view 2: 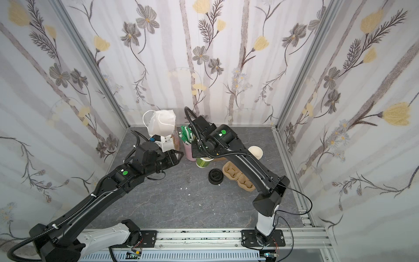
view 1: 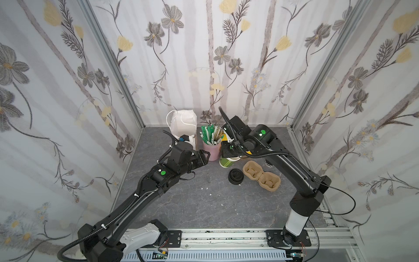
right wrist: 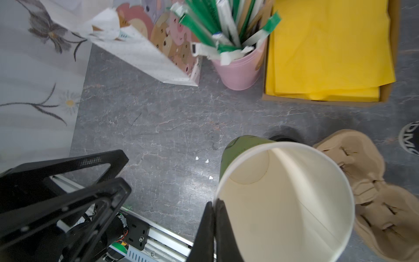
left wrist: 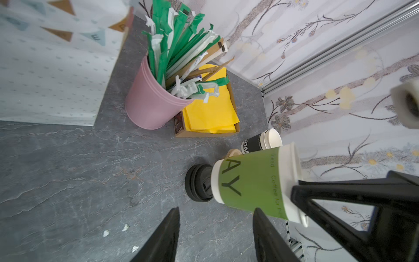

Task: Pack a coffee takeout order
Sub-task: Place the coffee cup at the center of the table.

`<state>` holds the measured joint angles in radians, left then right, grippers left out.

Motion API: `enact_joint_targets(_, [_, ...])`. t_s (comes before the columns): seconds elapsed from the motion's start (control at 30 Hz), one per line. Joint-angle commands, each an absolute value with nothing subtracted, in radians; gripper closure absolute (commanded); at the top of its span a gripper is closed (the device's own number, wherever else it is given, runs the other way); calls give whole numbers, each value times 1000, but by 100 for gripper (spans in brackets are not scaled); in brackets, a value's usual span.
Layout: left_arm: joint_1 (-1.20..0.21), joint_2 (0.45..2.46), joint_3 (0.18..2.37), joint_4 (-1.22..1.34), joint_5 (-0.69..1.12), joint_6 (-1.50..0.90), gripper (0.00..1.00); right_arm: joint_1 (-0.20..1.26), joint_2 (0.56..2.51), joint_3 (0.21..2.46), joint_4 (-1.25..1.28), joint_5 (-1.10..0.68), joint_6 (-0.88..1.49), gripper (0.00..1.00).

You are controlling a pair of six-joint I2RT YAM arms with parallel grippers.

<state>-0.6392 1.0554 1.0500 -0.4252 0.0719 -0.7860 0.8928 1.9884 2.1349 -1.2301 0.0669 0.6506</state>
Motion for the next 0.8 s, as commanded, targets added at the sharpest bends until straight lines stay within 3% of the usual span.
enact_joint_targets(0.0, [-630,1004,1008,-506,79,-761,45,956,2037,2143,-1153,100,749,100])
enact_joint_targets(0.53, [-471,997,896,-520,115,-646,36,1015,2218,2143,-1045,56,784,100])
enact_joint_targets(0.63, [-452,993,883,-518,102,-649,32,1016,2243,2142,-1034,46,759,100])
enact_joint_targets(0.77, [-411,992,864,-518,125,-617,20,1016,2269,2143,-1017,50,752,100])
